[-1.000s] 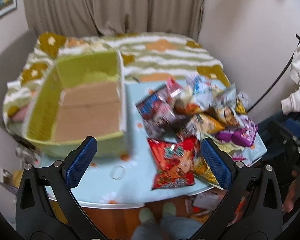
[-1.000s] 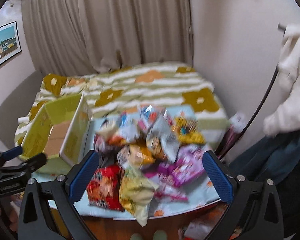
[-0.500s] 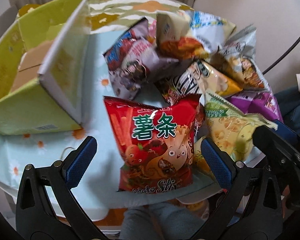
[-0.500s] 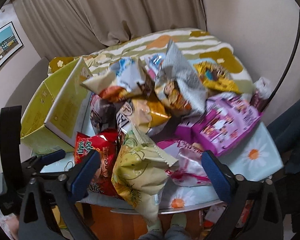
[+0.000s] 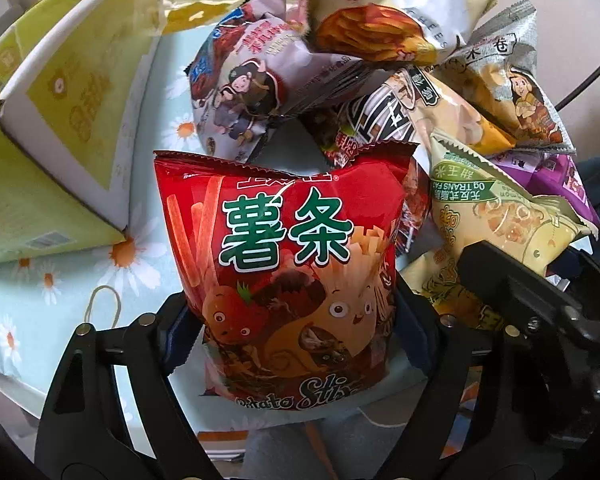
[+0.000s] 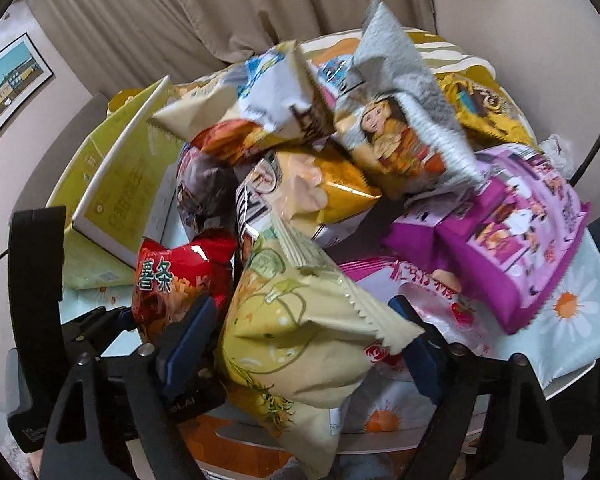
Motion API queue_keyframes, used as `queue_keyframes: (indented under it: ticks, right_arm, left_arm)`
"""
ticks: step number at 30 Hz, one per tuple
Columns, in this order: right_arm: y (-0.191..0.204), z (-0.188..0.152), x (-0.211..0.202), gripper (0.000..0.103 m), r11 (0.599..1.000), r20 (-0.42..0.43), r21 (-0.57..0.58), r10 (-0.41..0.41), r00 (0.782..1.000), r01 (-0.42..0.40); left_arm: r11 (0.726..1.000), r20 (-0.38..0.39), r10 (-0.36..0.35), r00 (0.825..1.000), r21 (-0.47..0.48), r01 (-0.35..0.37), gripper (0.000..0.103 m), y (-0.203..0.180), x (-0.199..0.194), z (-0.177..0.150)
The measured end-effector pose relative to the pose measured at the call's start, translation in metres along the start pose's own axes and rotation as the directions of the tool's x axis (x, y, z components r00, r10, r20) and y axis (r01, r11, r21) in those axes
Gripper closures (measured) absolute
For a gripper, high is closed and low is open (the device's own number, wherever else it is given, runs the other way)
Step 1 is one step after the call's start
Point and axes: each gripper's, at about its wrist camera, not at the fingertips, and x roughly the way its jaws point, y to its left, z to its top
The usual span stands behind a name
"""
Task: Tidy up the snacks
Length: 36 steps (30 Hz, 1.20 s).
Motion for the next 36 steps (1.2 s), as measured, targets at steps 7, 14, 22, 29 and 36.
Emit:
queue_keyframes:
  ticks: [7,14,22,29,36]
  right_arm:
    - [0.001,0.001,0.005,0.023,1.000,-0.008,-0.015,0.015,1.000,-0.015]
    - [0.002,0.005,-0.002,0.053,0.999,-0.005,-0.036,0.034,0.999,-0.034]
    - [0.007,0.016,-0.026,0.057,0.997,0.020,-0.061,0.052,0.998,-0.051]
    - [0.016,0.045,-0.062,0.057,0.990,0.073,-0.118,0.091,0.993,-0.083]
    - [0.055,0.096,-0.084,0.057,0.968,0.118,-0.226,0.135,0.984,-0.105]
  left_arm:
    - [0.999,-0.027,0.045,0.999,0.001,-0.045,0.033,0.010,-0.016,-0.004]
    - [0.997,-0.019,0.072,0.997,0.000,-0.072,0.036,0.005,-0.034,-0.009]
    - [0.994,0.024,0.105,0.994,0.000,-0.105,0.036,-0.006,-0.061,0.007]
    - [0.989,0.119,0.149,0.982,-0.011,-0.148,0.036,-0.017,-0.114,0.023]
    - [0.980,0.234,0.190,0.953,-0.097,-0.172,0.036,0.009,-0.162,0.058]
